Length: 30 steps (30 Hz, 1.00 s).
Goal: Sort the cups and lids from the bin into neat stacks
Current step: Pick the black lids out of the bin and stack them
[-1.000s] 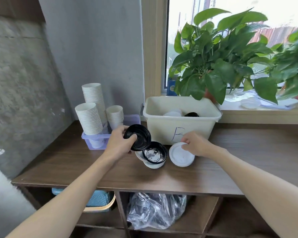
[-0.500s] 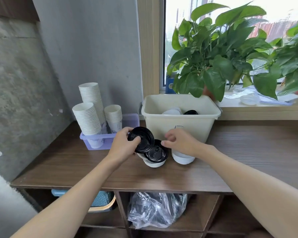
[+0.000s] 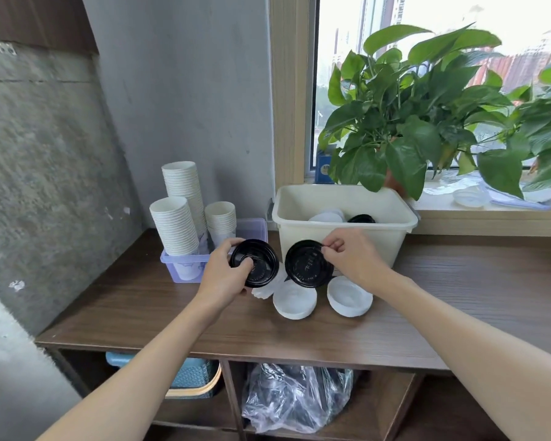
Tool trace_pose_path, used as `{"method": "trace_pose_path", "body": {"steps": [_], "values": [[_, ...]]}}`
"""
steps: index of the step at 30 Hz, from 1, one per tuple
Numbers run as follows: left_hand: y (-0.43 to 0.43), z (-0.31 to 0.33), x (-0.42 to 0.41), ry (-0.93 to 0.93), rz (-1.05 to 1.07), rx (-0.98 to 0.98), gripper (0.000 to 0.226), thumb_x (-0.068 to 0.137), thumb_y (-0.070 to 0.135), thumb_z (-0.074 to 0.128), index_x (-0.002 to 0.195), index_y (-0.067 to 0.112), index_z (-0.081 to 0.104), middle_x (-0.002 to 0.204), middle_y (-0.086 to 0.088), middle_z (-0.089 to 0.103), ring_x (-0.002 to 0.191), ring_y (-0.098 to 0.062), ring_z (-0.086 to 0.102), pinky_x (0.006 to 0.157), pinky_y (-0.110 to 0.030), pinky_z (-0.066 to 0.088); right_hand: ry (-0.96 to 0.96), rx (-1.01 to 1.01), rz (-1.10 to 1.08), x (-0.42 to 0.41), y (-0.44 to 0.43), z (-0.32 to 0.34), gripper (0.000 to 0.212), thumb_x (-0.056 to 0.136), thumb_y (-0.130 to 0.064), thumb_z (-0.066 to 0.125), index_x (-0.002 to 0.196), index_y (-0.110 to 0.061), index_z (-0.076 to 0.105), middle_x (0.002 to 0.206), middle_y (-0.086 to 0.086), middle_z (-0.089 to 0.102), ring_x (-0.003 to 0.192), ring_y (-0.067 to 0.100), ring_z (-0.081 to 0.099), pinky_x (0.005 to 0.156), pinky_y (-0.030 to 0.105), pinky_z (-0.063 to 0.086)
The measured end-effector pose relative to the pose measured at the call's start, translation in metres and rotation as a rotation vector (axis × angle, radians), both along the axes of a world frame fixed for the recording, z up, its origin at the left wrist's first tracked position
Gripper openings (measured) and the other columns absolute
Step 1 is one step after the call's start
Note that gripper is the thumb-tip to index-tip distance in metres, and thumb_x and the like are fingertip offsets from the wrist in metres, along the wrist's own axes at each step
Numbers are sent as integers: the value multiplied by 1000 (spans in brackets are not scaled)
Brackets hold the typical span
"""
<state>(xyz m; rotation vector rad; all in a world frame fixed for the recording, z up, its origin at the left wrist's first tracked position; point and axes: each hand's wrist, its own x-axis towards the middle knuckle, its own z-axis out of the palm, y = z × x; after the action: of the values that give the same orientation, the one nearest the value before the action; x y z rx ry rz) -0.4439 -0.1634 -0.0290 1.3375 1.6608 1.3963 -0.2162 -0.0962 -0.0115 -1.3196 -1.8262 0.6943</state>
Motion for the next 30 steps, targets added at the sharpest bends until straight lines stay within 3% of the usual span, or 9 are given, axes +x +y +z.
{"method": "trace_pose_path", "body": {"steps": [2,7,10,13,15,18,23,26,30], "values": [[-1,0,4,-1,-9,-2,33,89,12,60,117,30,58,111,3,67,103,-20,66,76,-38,59,45,40,5,0,-2,10,21,83,-6,66,72,-22,62,66,-3,58,61,10,50,61,19,44],[-2,8,24,-37,-67,-29,26,96,12,55,119,24,58,112,-3,64,95,-20,67,52,-28,55,99,84,74,-13,-13,27,16,82,-6,67,74,-19,64,67,-3,61,59,8,52,60,13,45],[-1,13,31,-93,-75,-39,21,103,23,45,116,21,62,108,-5,67,90,-18,68,53,-28,54,98,91,78,-23,-14,26,25,81,-5,67,67,-25,61,64,-4,59,58,8,51,63,20,46],[-3,18,34,-123,-93,-22,36,105,35,34,105,13,63,97,-9,67,90,-24,65,66,-39,56,107,94,58,-29,-13,24,26,80,-5,66,65,-25,60,63,-5,59,57,8,50,64,24,47],[-6,22,36,-173,-119,-23,43,106,39,30,106,11,63,92,-5,68,86,-19,65,61,-34,54,114,101,61,-32,-13,22,23,79,-7,66,66,-24,60,64,-3,61,59,10,52,65,32,50],[-9,27,38,-217,-178,-67,41,105,47,34,109,22,66,96,2,74,83,-11,69,57,-30,53,118,105,41,-38,-14,20,17,78,-11,64,68,-24,60,64,-4,62,59,11,53,66,37,52],[-12,29,39,-156,-146,23,16,97,16,57,113,17,58,104,-10,67,75,-17,67,53,-31,52,131,146,43,-44,-19,21,2,87,-17,62,87,-15,63,75,-6,60,65,7,52,64,22,46],[-13,34,40,-179,-126,65,15,97,10,56,107,21,58,101,-9,66,73,-15,66,54,-32,53,185,18,145,-47,-22,22,18,95,-32,52,107,-20,59,91,-5,64,81,11,59,74,29,51],[-15,39,43,-171,-133,84,14,100,13,52,110,19,60,99,-6,67,73,-14,66,52,-29,53,140,97,188,-50,-28,21,24,100,-32,43,86,-18,56,76,-3,60,70,8,53,66,28,46]]}}
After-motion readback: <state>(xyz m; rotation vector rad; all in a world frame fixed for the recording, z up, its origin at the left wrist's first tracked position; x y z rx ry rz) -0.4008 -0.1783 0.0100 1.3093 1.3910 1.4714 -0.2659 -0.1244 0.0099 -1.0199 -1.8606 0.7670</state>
